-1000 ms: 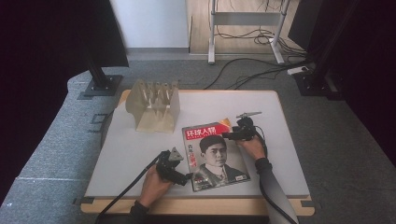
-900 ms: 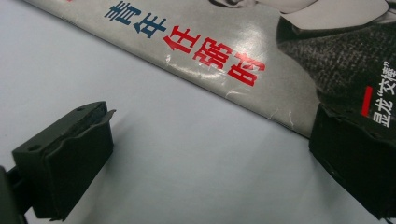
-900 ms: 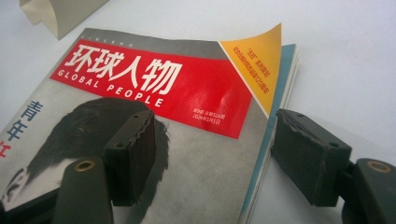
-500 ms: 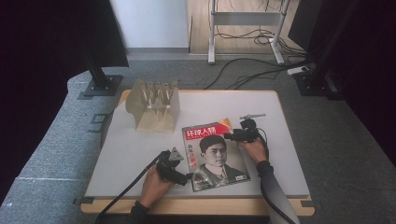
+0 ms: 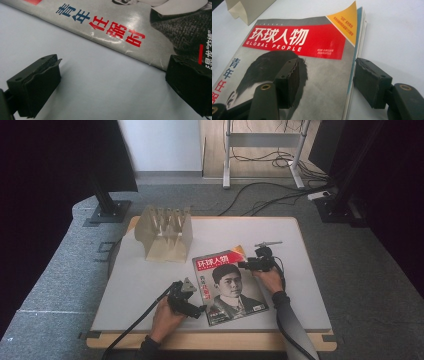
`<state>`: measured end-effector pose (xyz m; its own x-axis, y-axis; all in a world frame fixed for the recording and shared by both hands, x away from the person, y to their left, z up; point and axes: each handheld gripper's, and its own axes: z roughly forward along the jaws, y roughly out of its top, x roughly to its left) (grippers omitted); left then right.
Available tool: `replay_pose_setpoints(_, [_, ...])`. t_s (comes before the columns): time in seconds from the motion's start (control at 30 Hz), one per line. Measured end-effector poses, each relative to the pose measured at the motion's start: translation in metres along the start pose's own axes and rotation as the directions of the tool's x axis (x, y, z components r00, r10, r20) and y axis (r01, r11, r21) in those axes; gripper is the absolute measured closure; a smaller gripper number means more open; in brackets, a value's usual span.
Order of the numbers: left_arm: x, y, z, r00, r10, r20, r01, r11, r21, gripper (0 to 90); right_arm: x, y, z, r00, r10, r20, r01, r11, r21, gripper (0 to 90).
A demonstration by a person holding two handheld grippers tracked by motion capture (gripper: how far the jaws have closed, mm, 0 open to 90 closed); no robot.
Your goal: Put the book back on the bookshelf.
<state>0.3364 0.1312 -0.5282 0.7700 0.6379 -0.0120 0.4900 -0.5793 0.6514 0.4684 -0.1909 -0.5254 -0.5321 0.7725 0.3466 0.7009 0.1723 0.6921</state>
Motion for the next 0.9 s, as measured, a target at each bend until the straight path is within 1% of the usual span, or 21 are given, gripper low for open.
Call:
replay_pose_setpoints(0.1, [0.002, 0.001, 0.001, 0.9999, -0.011, -0.006, 0.011, 0.9999, -0.002, 0.0, 0.001, -0.002, -0.003, 0.9999, 0.001, -0.010, -0.001, 1.000, 0.005, 37.1])
replay_pose_setpoints(0.27, [0.004, 0.002, 0.001, 1.0000, -0.006, 0.001, 0.006, 1.0000, 0.001, 0.0, 0.001, -0.005, -0.006, 0.9990, 0.007, -0.045, -0.007, 1.000, 0.015, 42.0])
replay_pose_setpoints(0.3, [0.003, 0.002, 0.002, 1.0000, -0.007, -0.001, 0.007, 1.0000, 0.000, 0.0, 0.001, -0.004, -0.006, 0.9991, 0.001, -0.042, 0.000, 1.000, 0.012, 43.1])
replay_pose_setpoints(0.4, [0.003, 0.002, 0.002, 1.0000, -0.007, -0.004, 0.007, 1.0000, 0.000, 0.0, 0.002, 0.000, -0.003, 0.9993, 0.000, -0.037, 0.001, 1.000, 0.011, 44.2])
replay_pose_setpoints(0.43, [0.003, 0.002, 0.002, 1.0000, -0.007, -0.005, 0.007, 1.0000, -0.001, 0.0, 0.002, 0.002, -0.002, 0.9994, -0.010, -0.034, 0.010, 1.000, 0.014, 45.2])
replay_pose_setpoints(0.5, [0.003, 0.002, 0.002, 1.0000, -0.007, -0.005, 0.007, 1.0000, -0.001, 0.0, 0.003, 0.004, 0.001, 0.9995, -0.021, -0.021, 0.022, 1.000, 0.014, 50.5])
replay_pose_setpoints(0.6, [0.003, 0.002, 0.002, 1.0000, -0.007, -0.005, 0.007, 1.0000, -0.001, 0.0, 0.005, 0.004, -0.001, 0.9991, -0.043, -0.006, 0.043, 0.999, 0.011, 57.9])
replay_pose_setpoints(0.63, [0.003, 0.002, 0.002, 1.0000, -0.007, -0.007, 0.007, 1.0000, 0.000, 0.0, 0.006, 0.003, -0.002, 0.9986, -0.053, -0.003, 0.053, 0.999, 0.008, 61.3])
replay_pose_setpoints(0.67, [0.003, 0.002, 0.002, 1.0000, -0.008, -0.006, 0.008, 1.0000, -0.001, 0.0, 0.007, 0.003, -0.005, 0.9973, -0.072, -0.008, 0.072, 0.997, 0.001, 67.0])
replay_pose_setpoints(0.7, [0.003, 0.002, 0.002, 1.0000, -0.008, -0.006, 0.008, 1.0000, -0.001, 0.0, 0.007, 0.003, -0.006, 0.9970, -0.077, -0.008, 0.077, 0.997, 0.000, 69.9])
replay_pose_setpoints(0.73, [0.003, 0.002, 0.002, 0.9999, -0.008, -0.006, 0.008, 1.0000, -0.001, 0.0, 0.009, 0.003, -0.007, 0.9957, -0.092, -0.003, 0.092, 0.996, 0.002, 74.0])
replay_pose_setpoints(0.8, [0.003, 0.002, 0.002, 0.9999, -0.009, -0.007, 0.009, 1.0000, 0.000, 0.0, 0.013, 0.005, -0.010, 0.9914, -0.128, 0.025, 0.128, 0.992, 0.012, 81.9])
replay_pose_setpoints(0.9, [0.002, 0.002, 0.002, 0.9999, -0.009, -0.007, 0.009, 1.0000, 0.000, 0.0, 0.020, 0.008, -0.012, 0.9866, -0.157, 0.043, 0.156, 0.987, 0.033, 85.9])
